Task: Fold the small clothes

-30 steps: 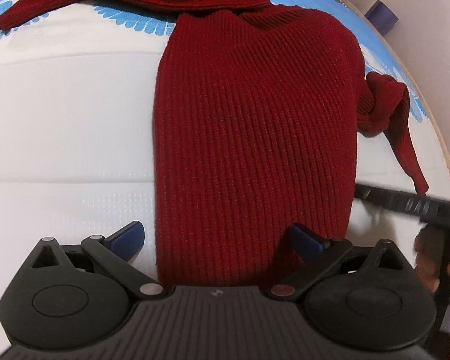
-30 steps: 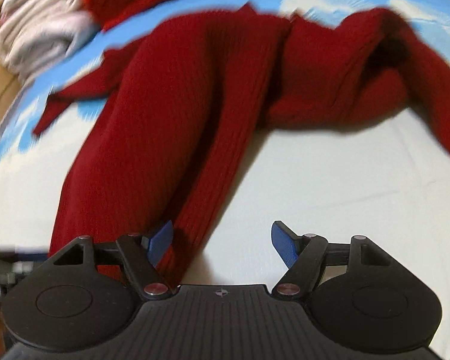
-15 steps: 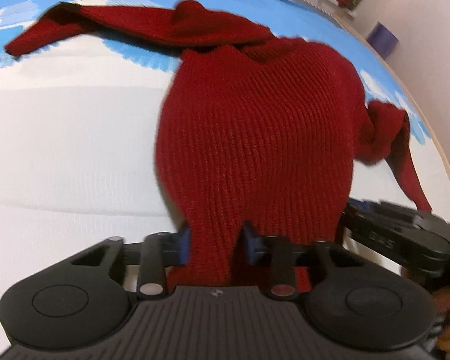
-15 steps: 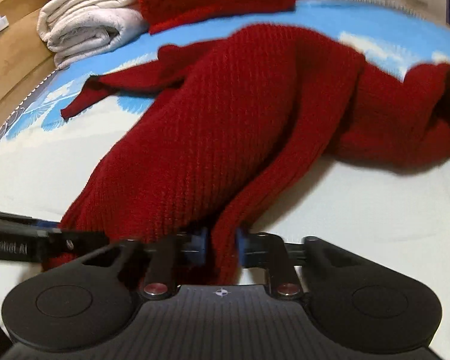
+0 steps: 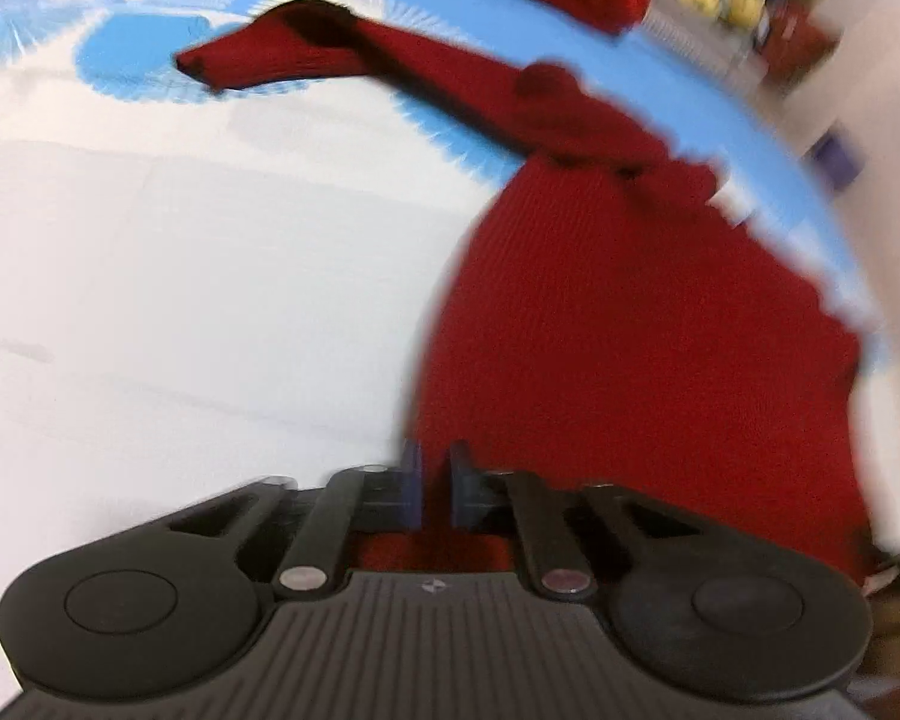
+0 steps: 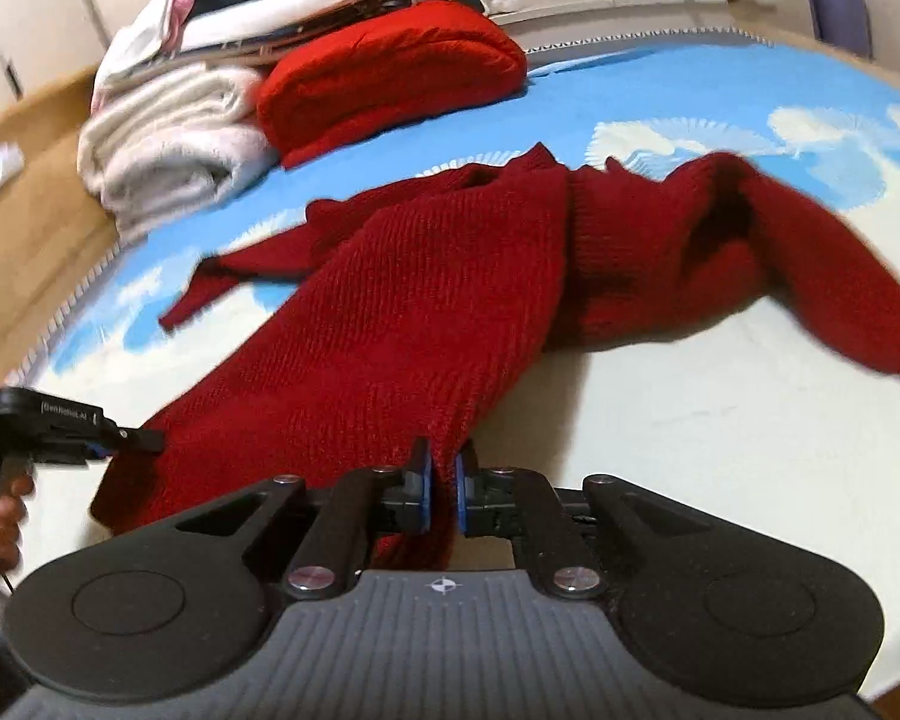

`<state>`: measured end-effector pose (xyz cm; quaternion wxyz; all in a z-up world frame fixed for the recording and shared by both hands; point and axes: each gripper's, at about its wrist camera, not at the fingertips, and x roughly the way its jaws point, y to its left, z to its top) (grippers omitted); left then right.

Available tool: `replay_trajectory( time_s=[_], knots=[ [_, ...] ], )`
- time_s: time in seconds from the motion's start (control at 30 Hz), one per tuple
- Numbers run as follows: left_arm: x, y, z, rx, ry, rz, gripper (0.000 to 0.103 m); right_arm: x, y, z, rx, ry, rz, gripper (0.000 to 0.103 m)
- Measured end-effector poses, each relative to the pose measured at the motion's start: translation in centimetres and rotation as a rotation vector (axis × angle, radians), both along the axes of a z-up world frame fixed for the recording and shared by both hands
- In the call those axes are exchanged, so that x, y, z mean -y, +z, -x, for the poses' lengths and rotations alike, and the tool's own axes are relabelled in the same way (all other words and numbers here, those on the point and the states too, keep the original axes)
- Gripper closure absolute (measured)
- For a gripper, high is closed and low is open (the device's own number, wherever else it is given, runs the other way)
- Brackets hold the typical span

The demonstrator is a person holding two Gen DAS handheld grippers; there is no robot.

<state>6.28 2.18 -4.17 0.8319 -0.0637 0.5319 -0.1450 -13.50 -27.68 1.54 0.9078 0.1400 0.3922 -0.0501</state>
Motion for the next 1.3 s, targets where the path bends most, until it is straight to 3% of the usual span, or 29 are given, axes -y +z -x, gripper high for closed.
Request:
replay_trajectory(
  time_s=[0.07, 0.13, 0.17, 0.23, 0.27, 0.3, 0.43, 0.63, 0.83, 0.97, 1.2, 1.23, 1.27, 1.3],
  knots=[
    [0.2, -0.7, 0.4, -0.035, -0.034, -0.008, 0.093, 0.2, -1.1, -0.3, -0.107, 0.010, 0.005, 0.094],
    [0.4, -0.7, 0.7, -0.015, -0.044, -0.030, 0.089, 0.5, -2.1, -0.3, -0.171, -0.029, 0.029, 0.091],
    [0.4, -0.6, 0.7, -0.011, -0.041, -0.027, 0.085, 0.7, -2.4, -0.3, -0.181, -0.068, 0.040, 0.083],
    [0.2, -0.5, 0.7, -0.023, -0.029, -0.004, 0.064, 1.2, -2.3, 0.0, -0.161, -0.117, 0.017, 0.054],
    [-0.1, -0.4, 0.9, -0.027, -0.015, -0.001, 0.038, 1.5, -2.0, 0.0, -0.136, -0.153, 0.007, 0.034],
    [-0.5, -0.5, 1.2, -0.029, 0.008, -0.005, 0.016, 1.7, -1.9, 0.1, -0.115, -0.179, 0.007, 0.025],
    [-0.5, -0.2, 0.7, 0.003, 0.034, -0.001, 0.013, 3.2, -2.2, -0.5, -0.085, -0.290, 0.041, 0.024],
    [0.9, -1.0, 0.5, -0.001, 0.004, -0.027, 0.013, 3.7, -6.3, -3.4, -0.211, -0.380, 0.008, 0.024],
    [3.1, -1.8, 0.9, 0.021, -0.056, -0.084, 0.010, 1.9, -6.7, -4.6, -0.185, -0.314, -0.113, 0.025],
    [4.1, -2.7, 1.0, 0.015, -0.080, -0.129, 0.009, 2.0, -6.8, -5.0, -0.163, -0.266, -0.255, 0.025],
    [5.5, -3.0, 1.5, 0.047, -0.110, -0.213, 0.009, 1.8, -7.2, -5.4, -0.163, -0.185, -0.194, 0.021],
    [5.6, -3.0, 1.6, 0.048, -0.112, -0.222, 0.008, 2.0, -7.3, -5.4, -0.161, -0.166, -0.182, 0.024],
    [5.7, -3.0, 1.6, 0.047, -0.109, -0.227, 0.007, 1.9, -7.2, -5.2, -0.152, -0.150, -0.179, 0.037],
    [5.7, -3.0, 1.5, 0.042, -0.105, -0.230, 0.005, 1.9, -7.3, -5.2, -0.143, -0.128, -0.202, 0.067]
  ],
)
